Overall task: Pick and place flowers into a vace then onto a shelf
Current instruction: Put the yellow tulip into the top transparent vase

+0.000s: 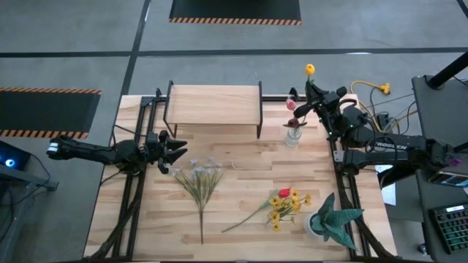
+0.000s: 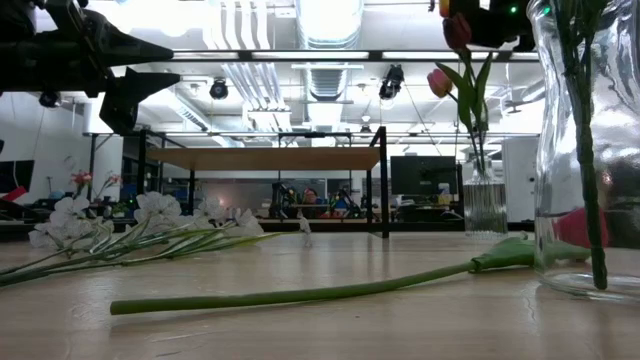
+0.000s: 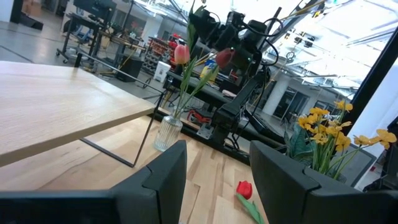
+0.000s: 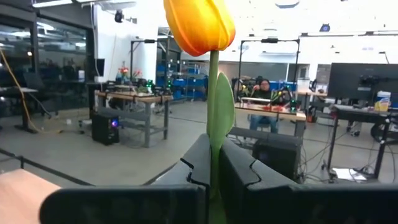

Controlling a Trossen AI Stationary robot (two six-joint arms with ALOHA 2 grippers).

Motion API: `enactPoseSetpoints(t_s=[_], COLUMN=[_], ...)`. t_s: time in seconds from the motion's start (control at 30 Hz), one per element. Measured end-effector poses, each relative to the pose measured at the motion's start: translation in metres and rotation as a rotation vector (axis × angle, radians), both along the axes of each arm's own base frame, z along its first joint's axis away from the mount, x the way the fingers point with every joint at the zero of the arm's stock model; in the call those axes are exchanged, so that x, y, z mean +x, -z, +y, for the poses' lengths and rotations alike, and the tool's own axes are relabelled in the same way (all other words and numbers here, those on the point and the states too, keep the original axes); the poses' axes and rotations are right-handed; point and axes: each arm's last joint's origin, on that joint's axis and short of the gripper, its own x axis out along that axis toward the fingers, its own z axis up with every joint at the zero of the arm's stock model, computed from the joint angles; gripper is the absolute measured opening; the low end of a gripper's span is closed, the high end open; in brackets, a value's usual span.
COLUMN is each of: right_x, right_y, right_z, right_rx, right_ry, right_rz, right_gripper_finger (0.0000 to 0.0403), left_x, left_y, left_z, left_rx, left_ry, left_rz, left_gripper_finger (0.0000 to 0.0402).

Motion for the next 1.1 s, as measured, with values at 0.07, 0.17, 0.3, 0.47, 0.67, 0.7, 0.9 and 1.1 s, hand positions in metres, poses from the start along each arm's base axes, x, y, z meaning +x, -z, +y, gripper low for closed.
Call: enactPoseSetpoints(t_s=[0.07,0.17,0.3,0.47,0.67,0.7,0.9,1.1], right_x=[0.001,0.003,0.007,0.011,0.012,0.012,0.010,0.010], right_y=[0.002,0.012,0.028,0.038,0.049,0.052,0.063,0.064], right_z=[0.000,-0.002,-0.003,-0.005,-0.006,-0.005,-0.005,-0.005], right_rx=[0.005,0.023,0.063,0.087,0.113,0.121,0.153,0.122], right_ry=[0.000,-0.001,-0.006,0.009,0.007,0.005,0.000,0.009], right_rz=[0.005,0.023,0.038,0.059,0.073,0.071,0.060,0.126], right_gripper_finger=[0.0008,0.0008,0.0008,0.0008,0.0008,0.0009,0.0010,0.0056], left_x=[0.000,0.000,0.000,0.000,0.000,0.000,0.000,0.000], left_y=[0.000,0.000,0.000,0.000,0.000,0.000,0.000,0.000], left_z=[0.000,0.000,0.000,0.000,0.000,0.000,0.000,0.000], left_rx=[0.000,0.000,0.000,0.000,0.000,0.000,0.000,0.000], left_ry=[-0.001,-0.001,-0.002,-0.002,-0.002,-0.002,-0.002,-0.002], left_rz=[0.000,0.000,-0.001,0.000,0.000,0.000,0.000,0.000], left_gripper_finger=[0.0159,0.0159,0.0159,0.0159,0.0159,0.0159,0.0159,0.0159])
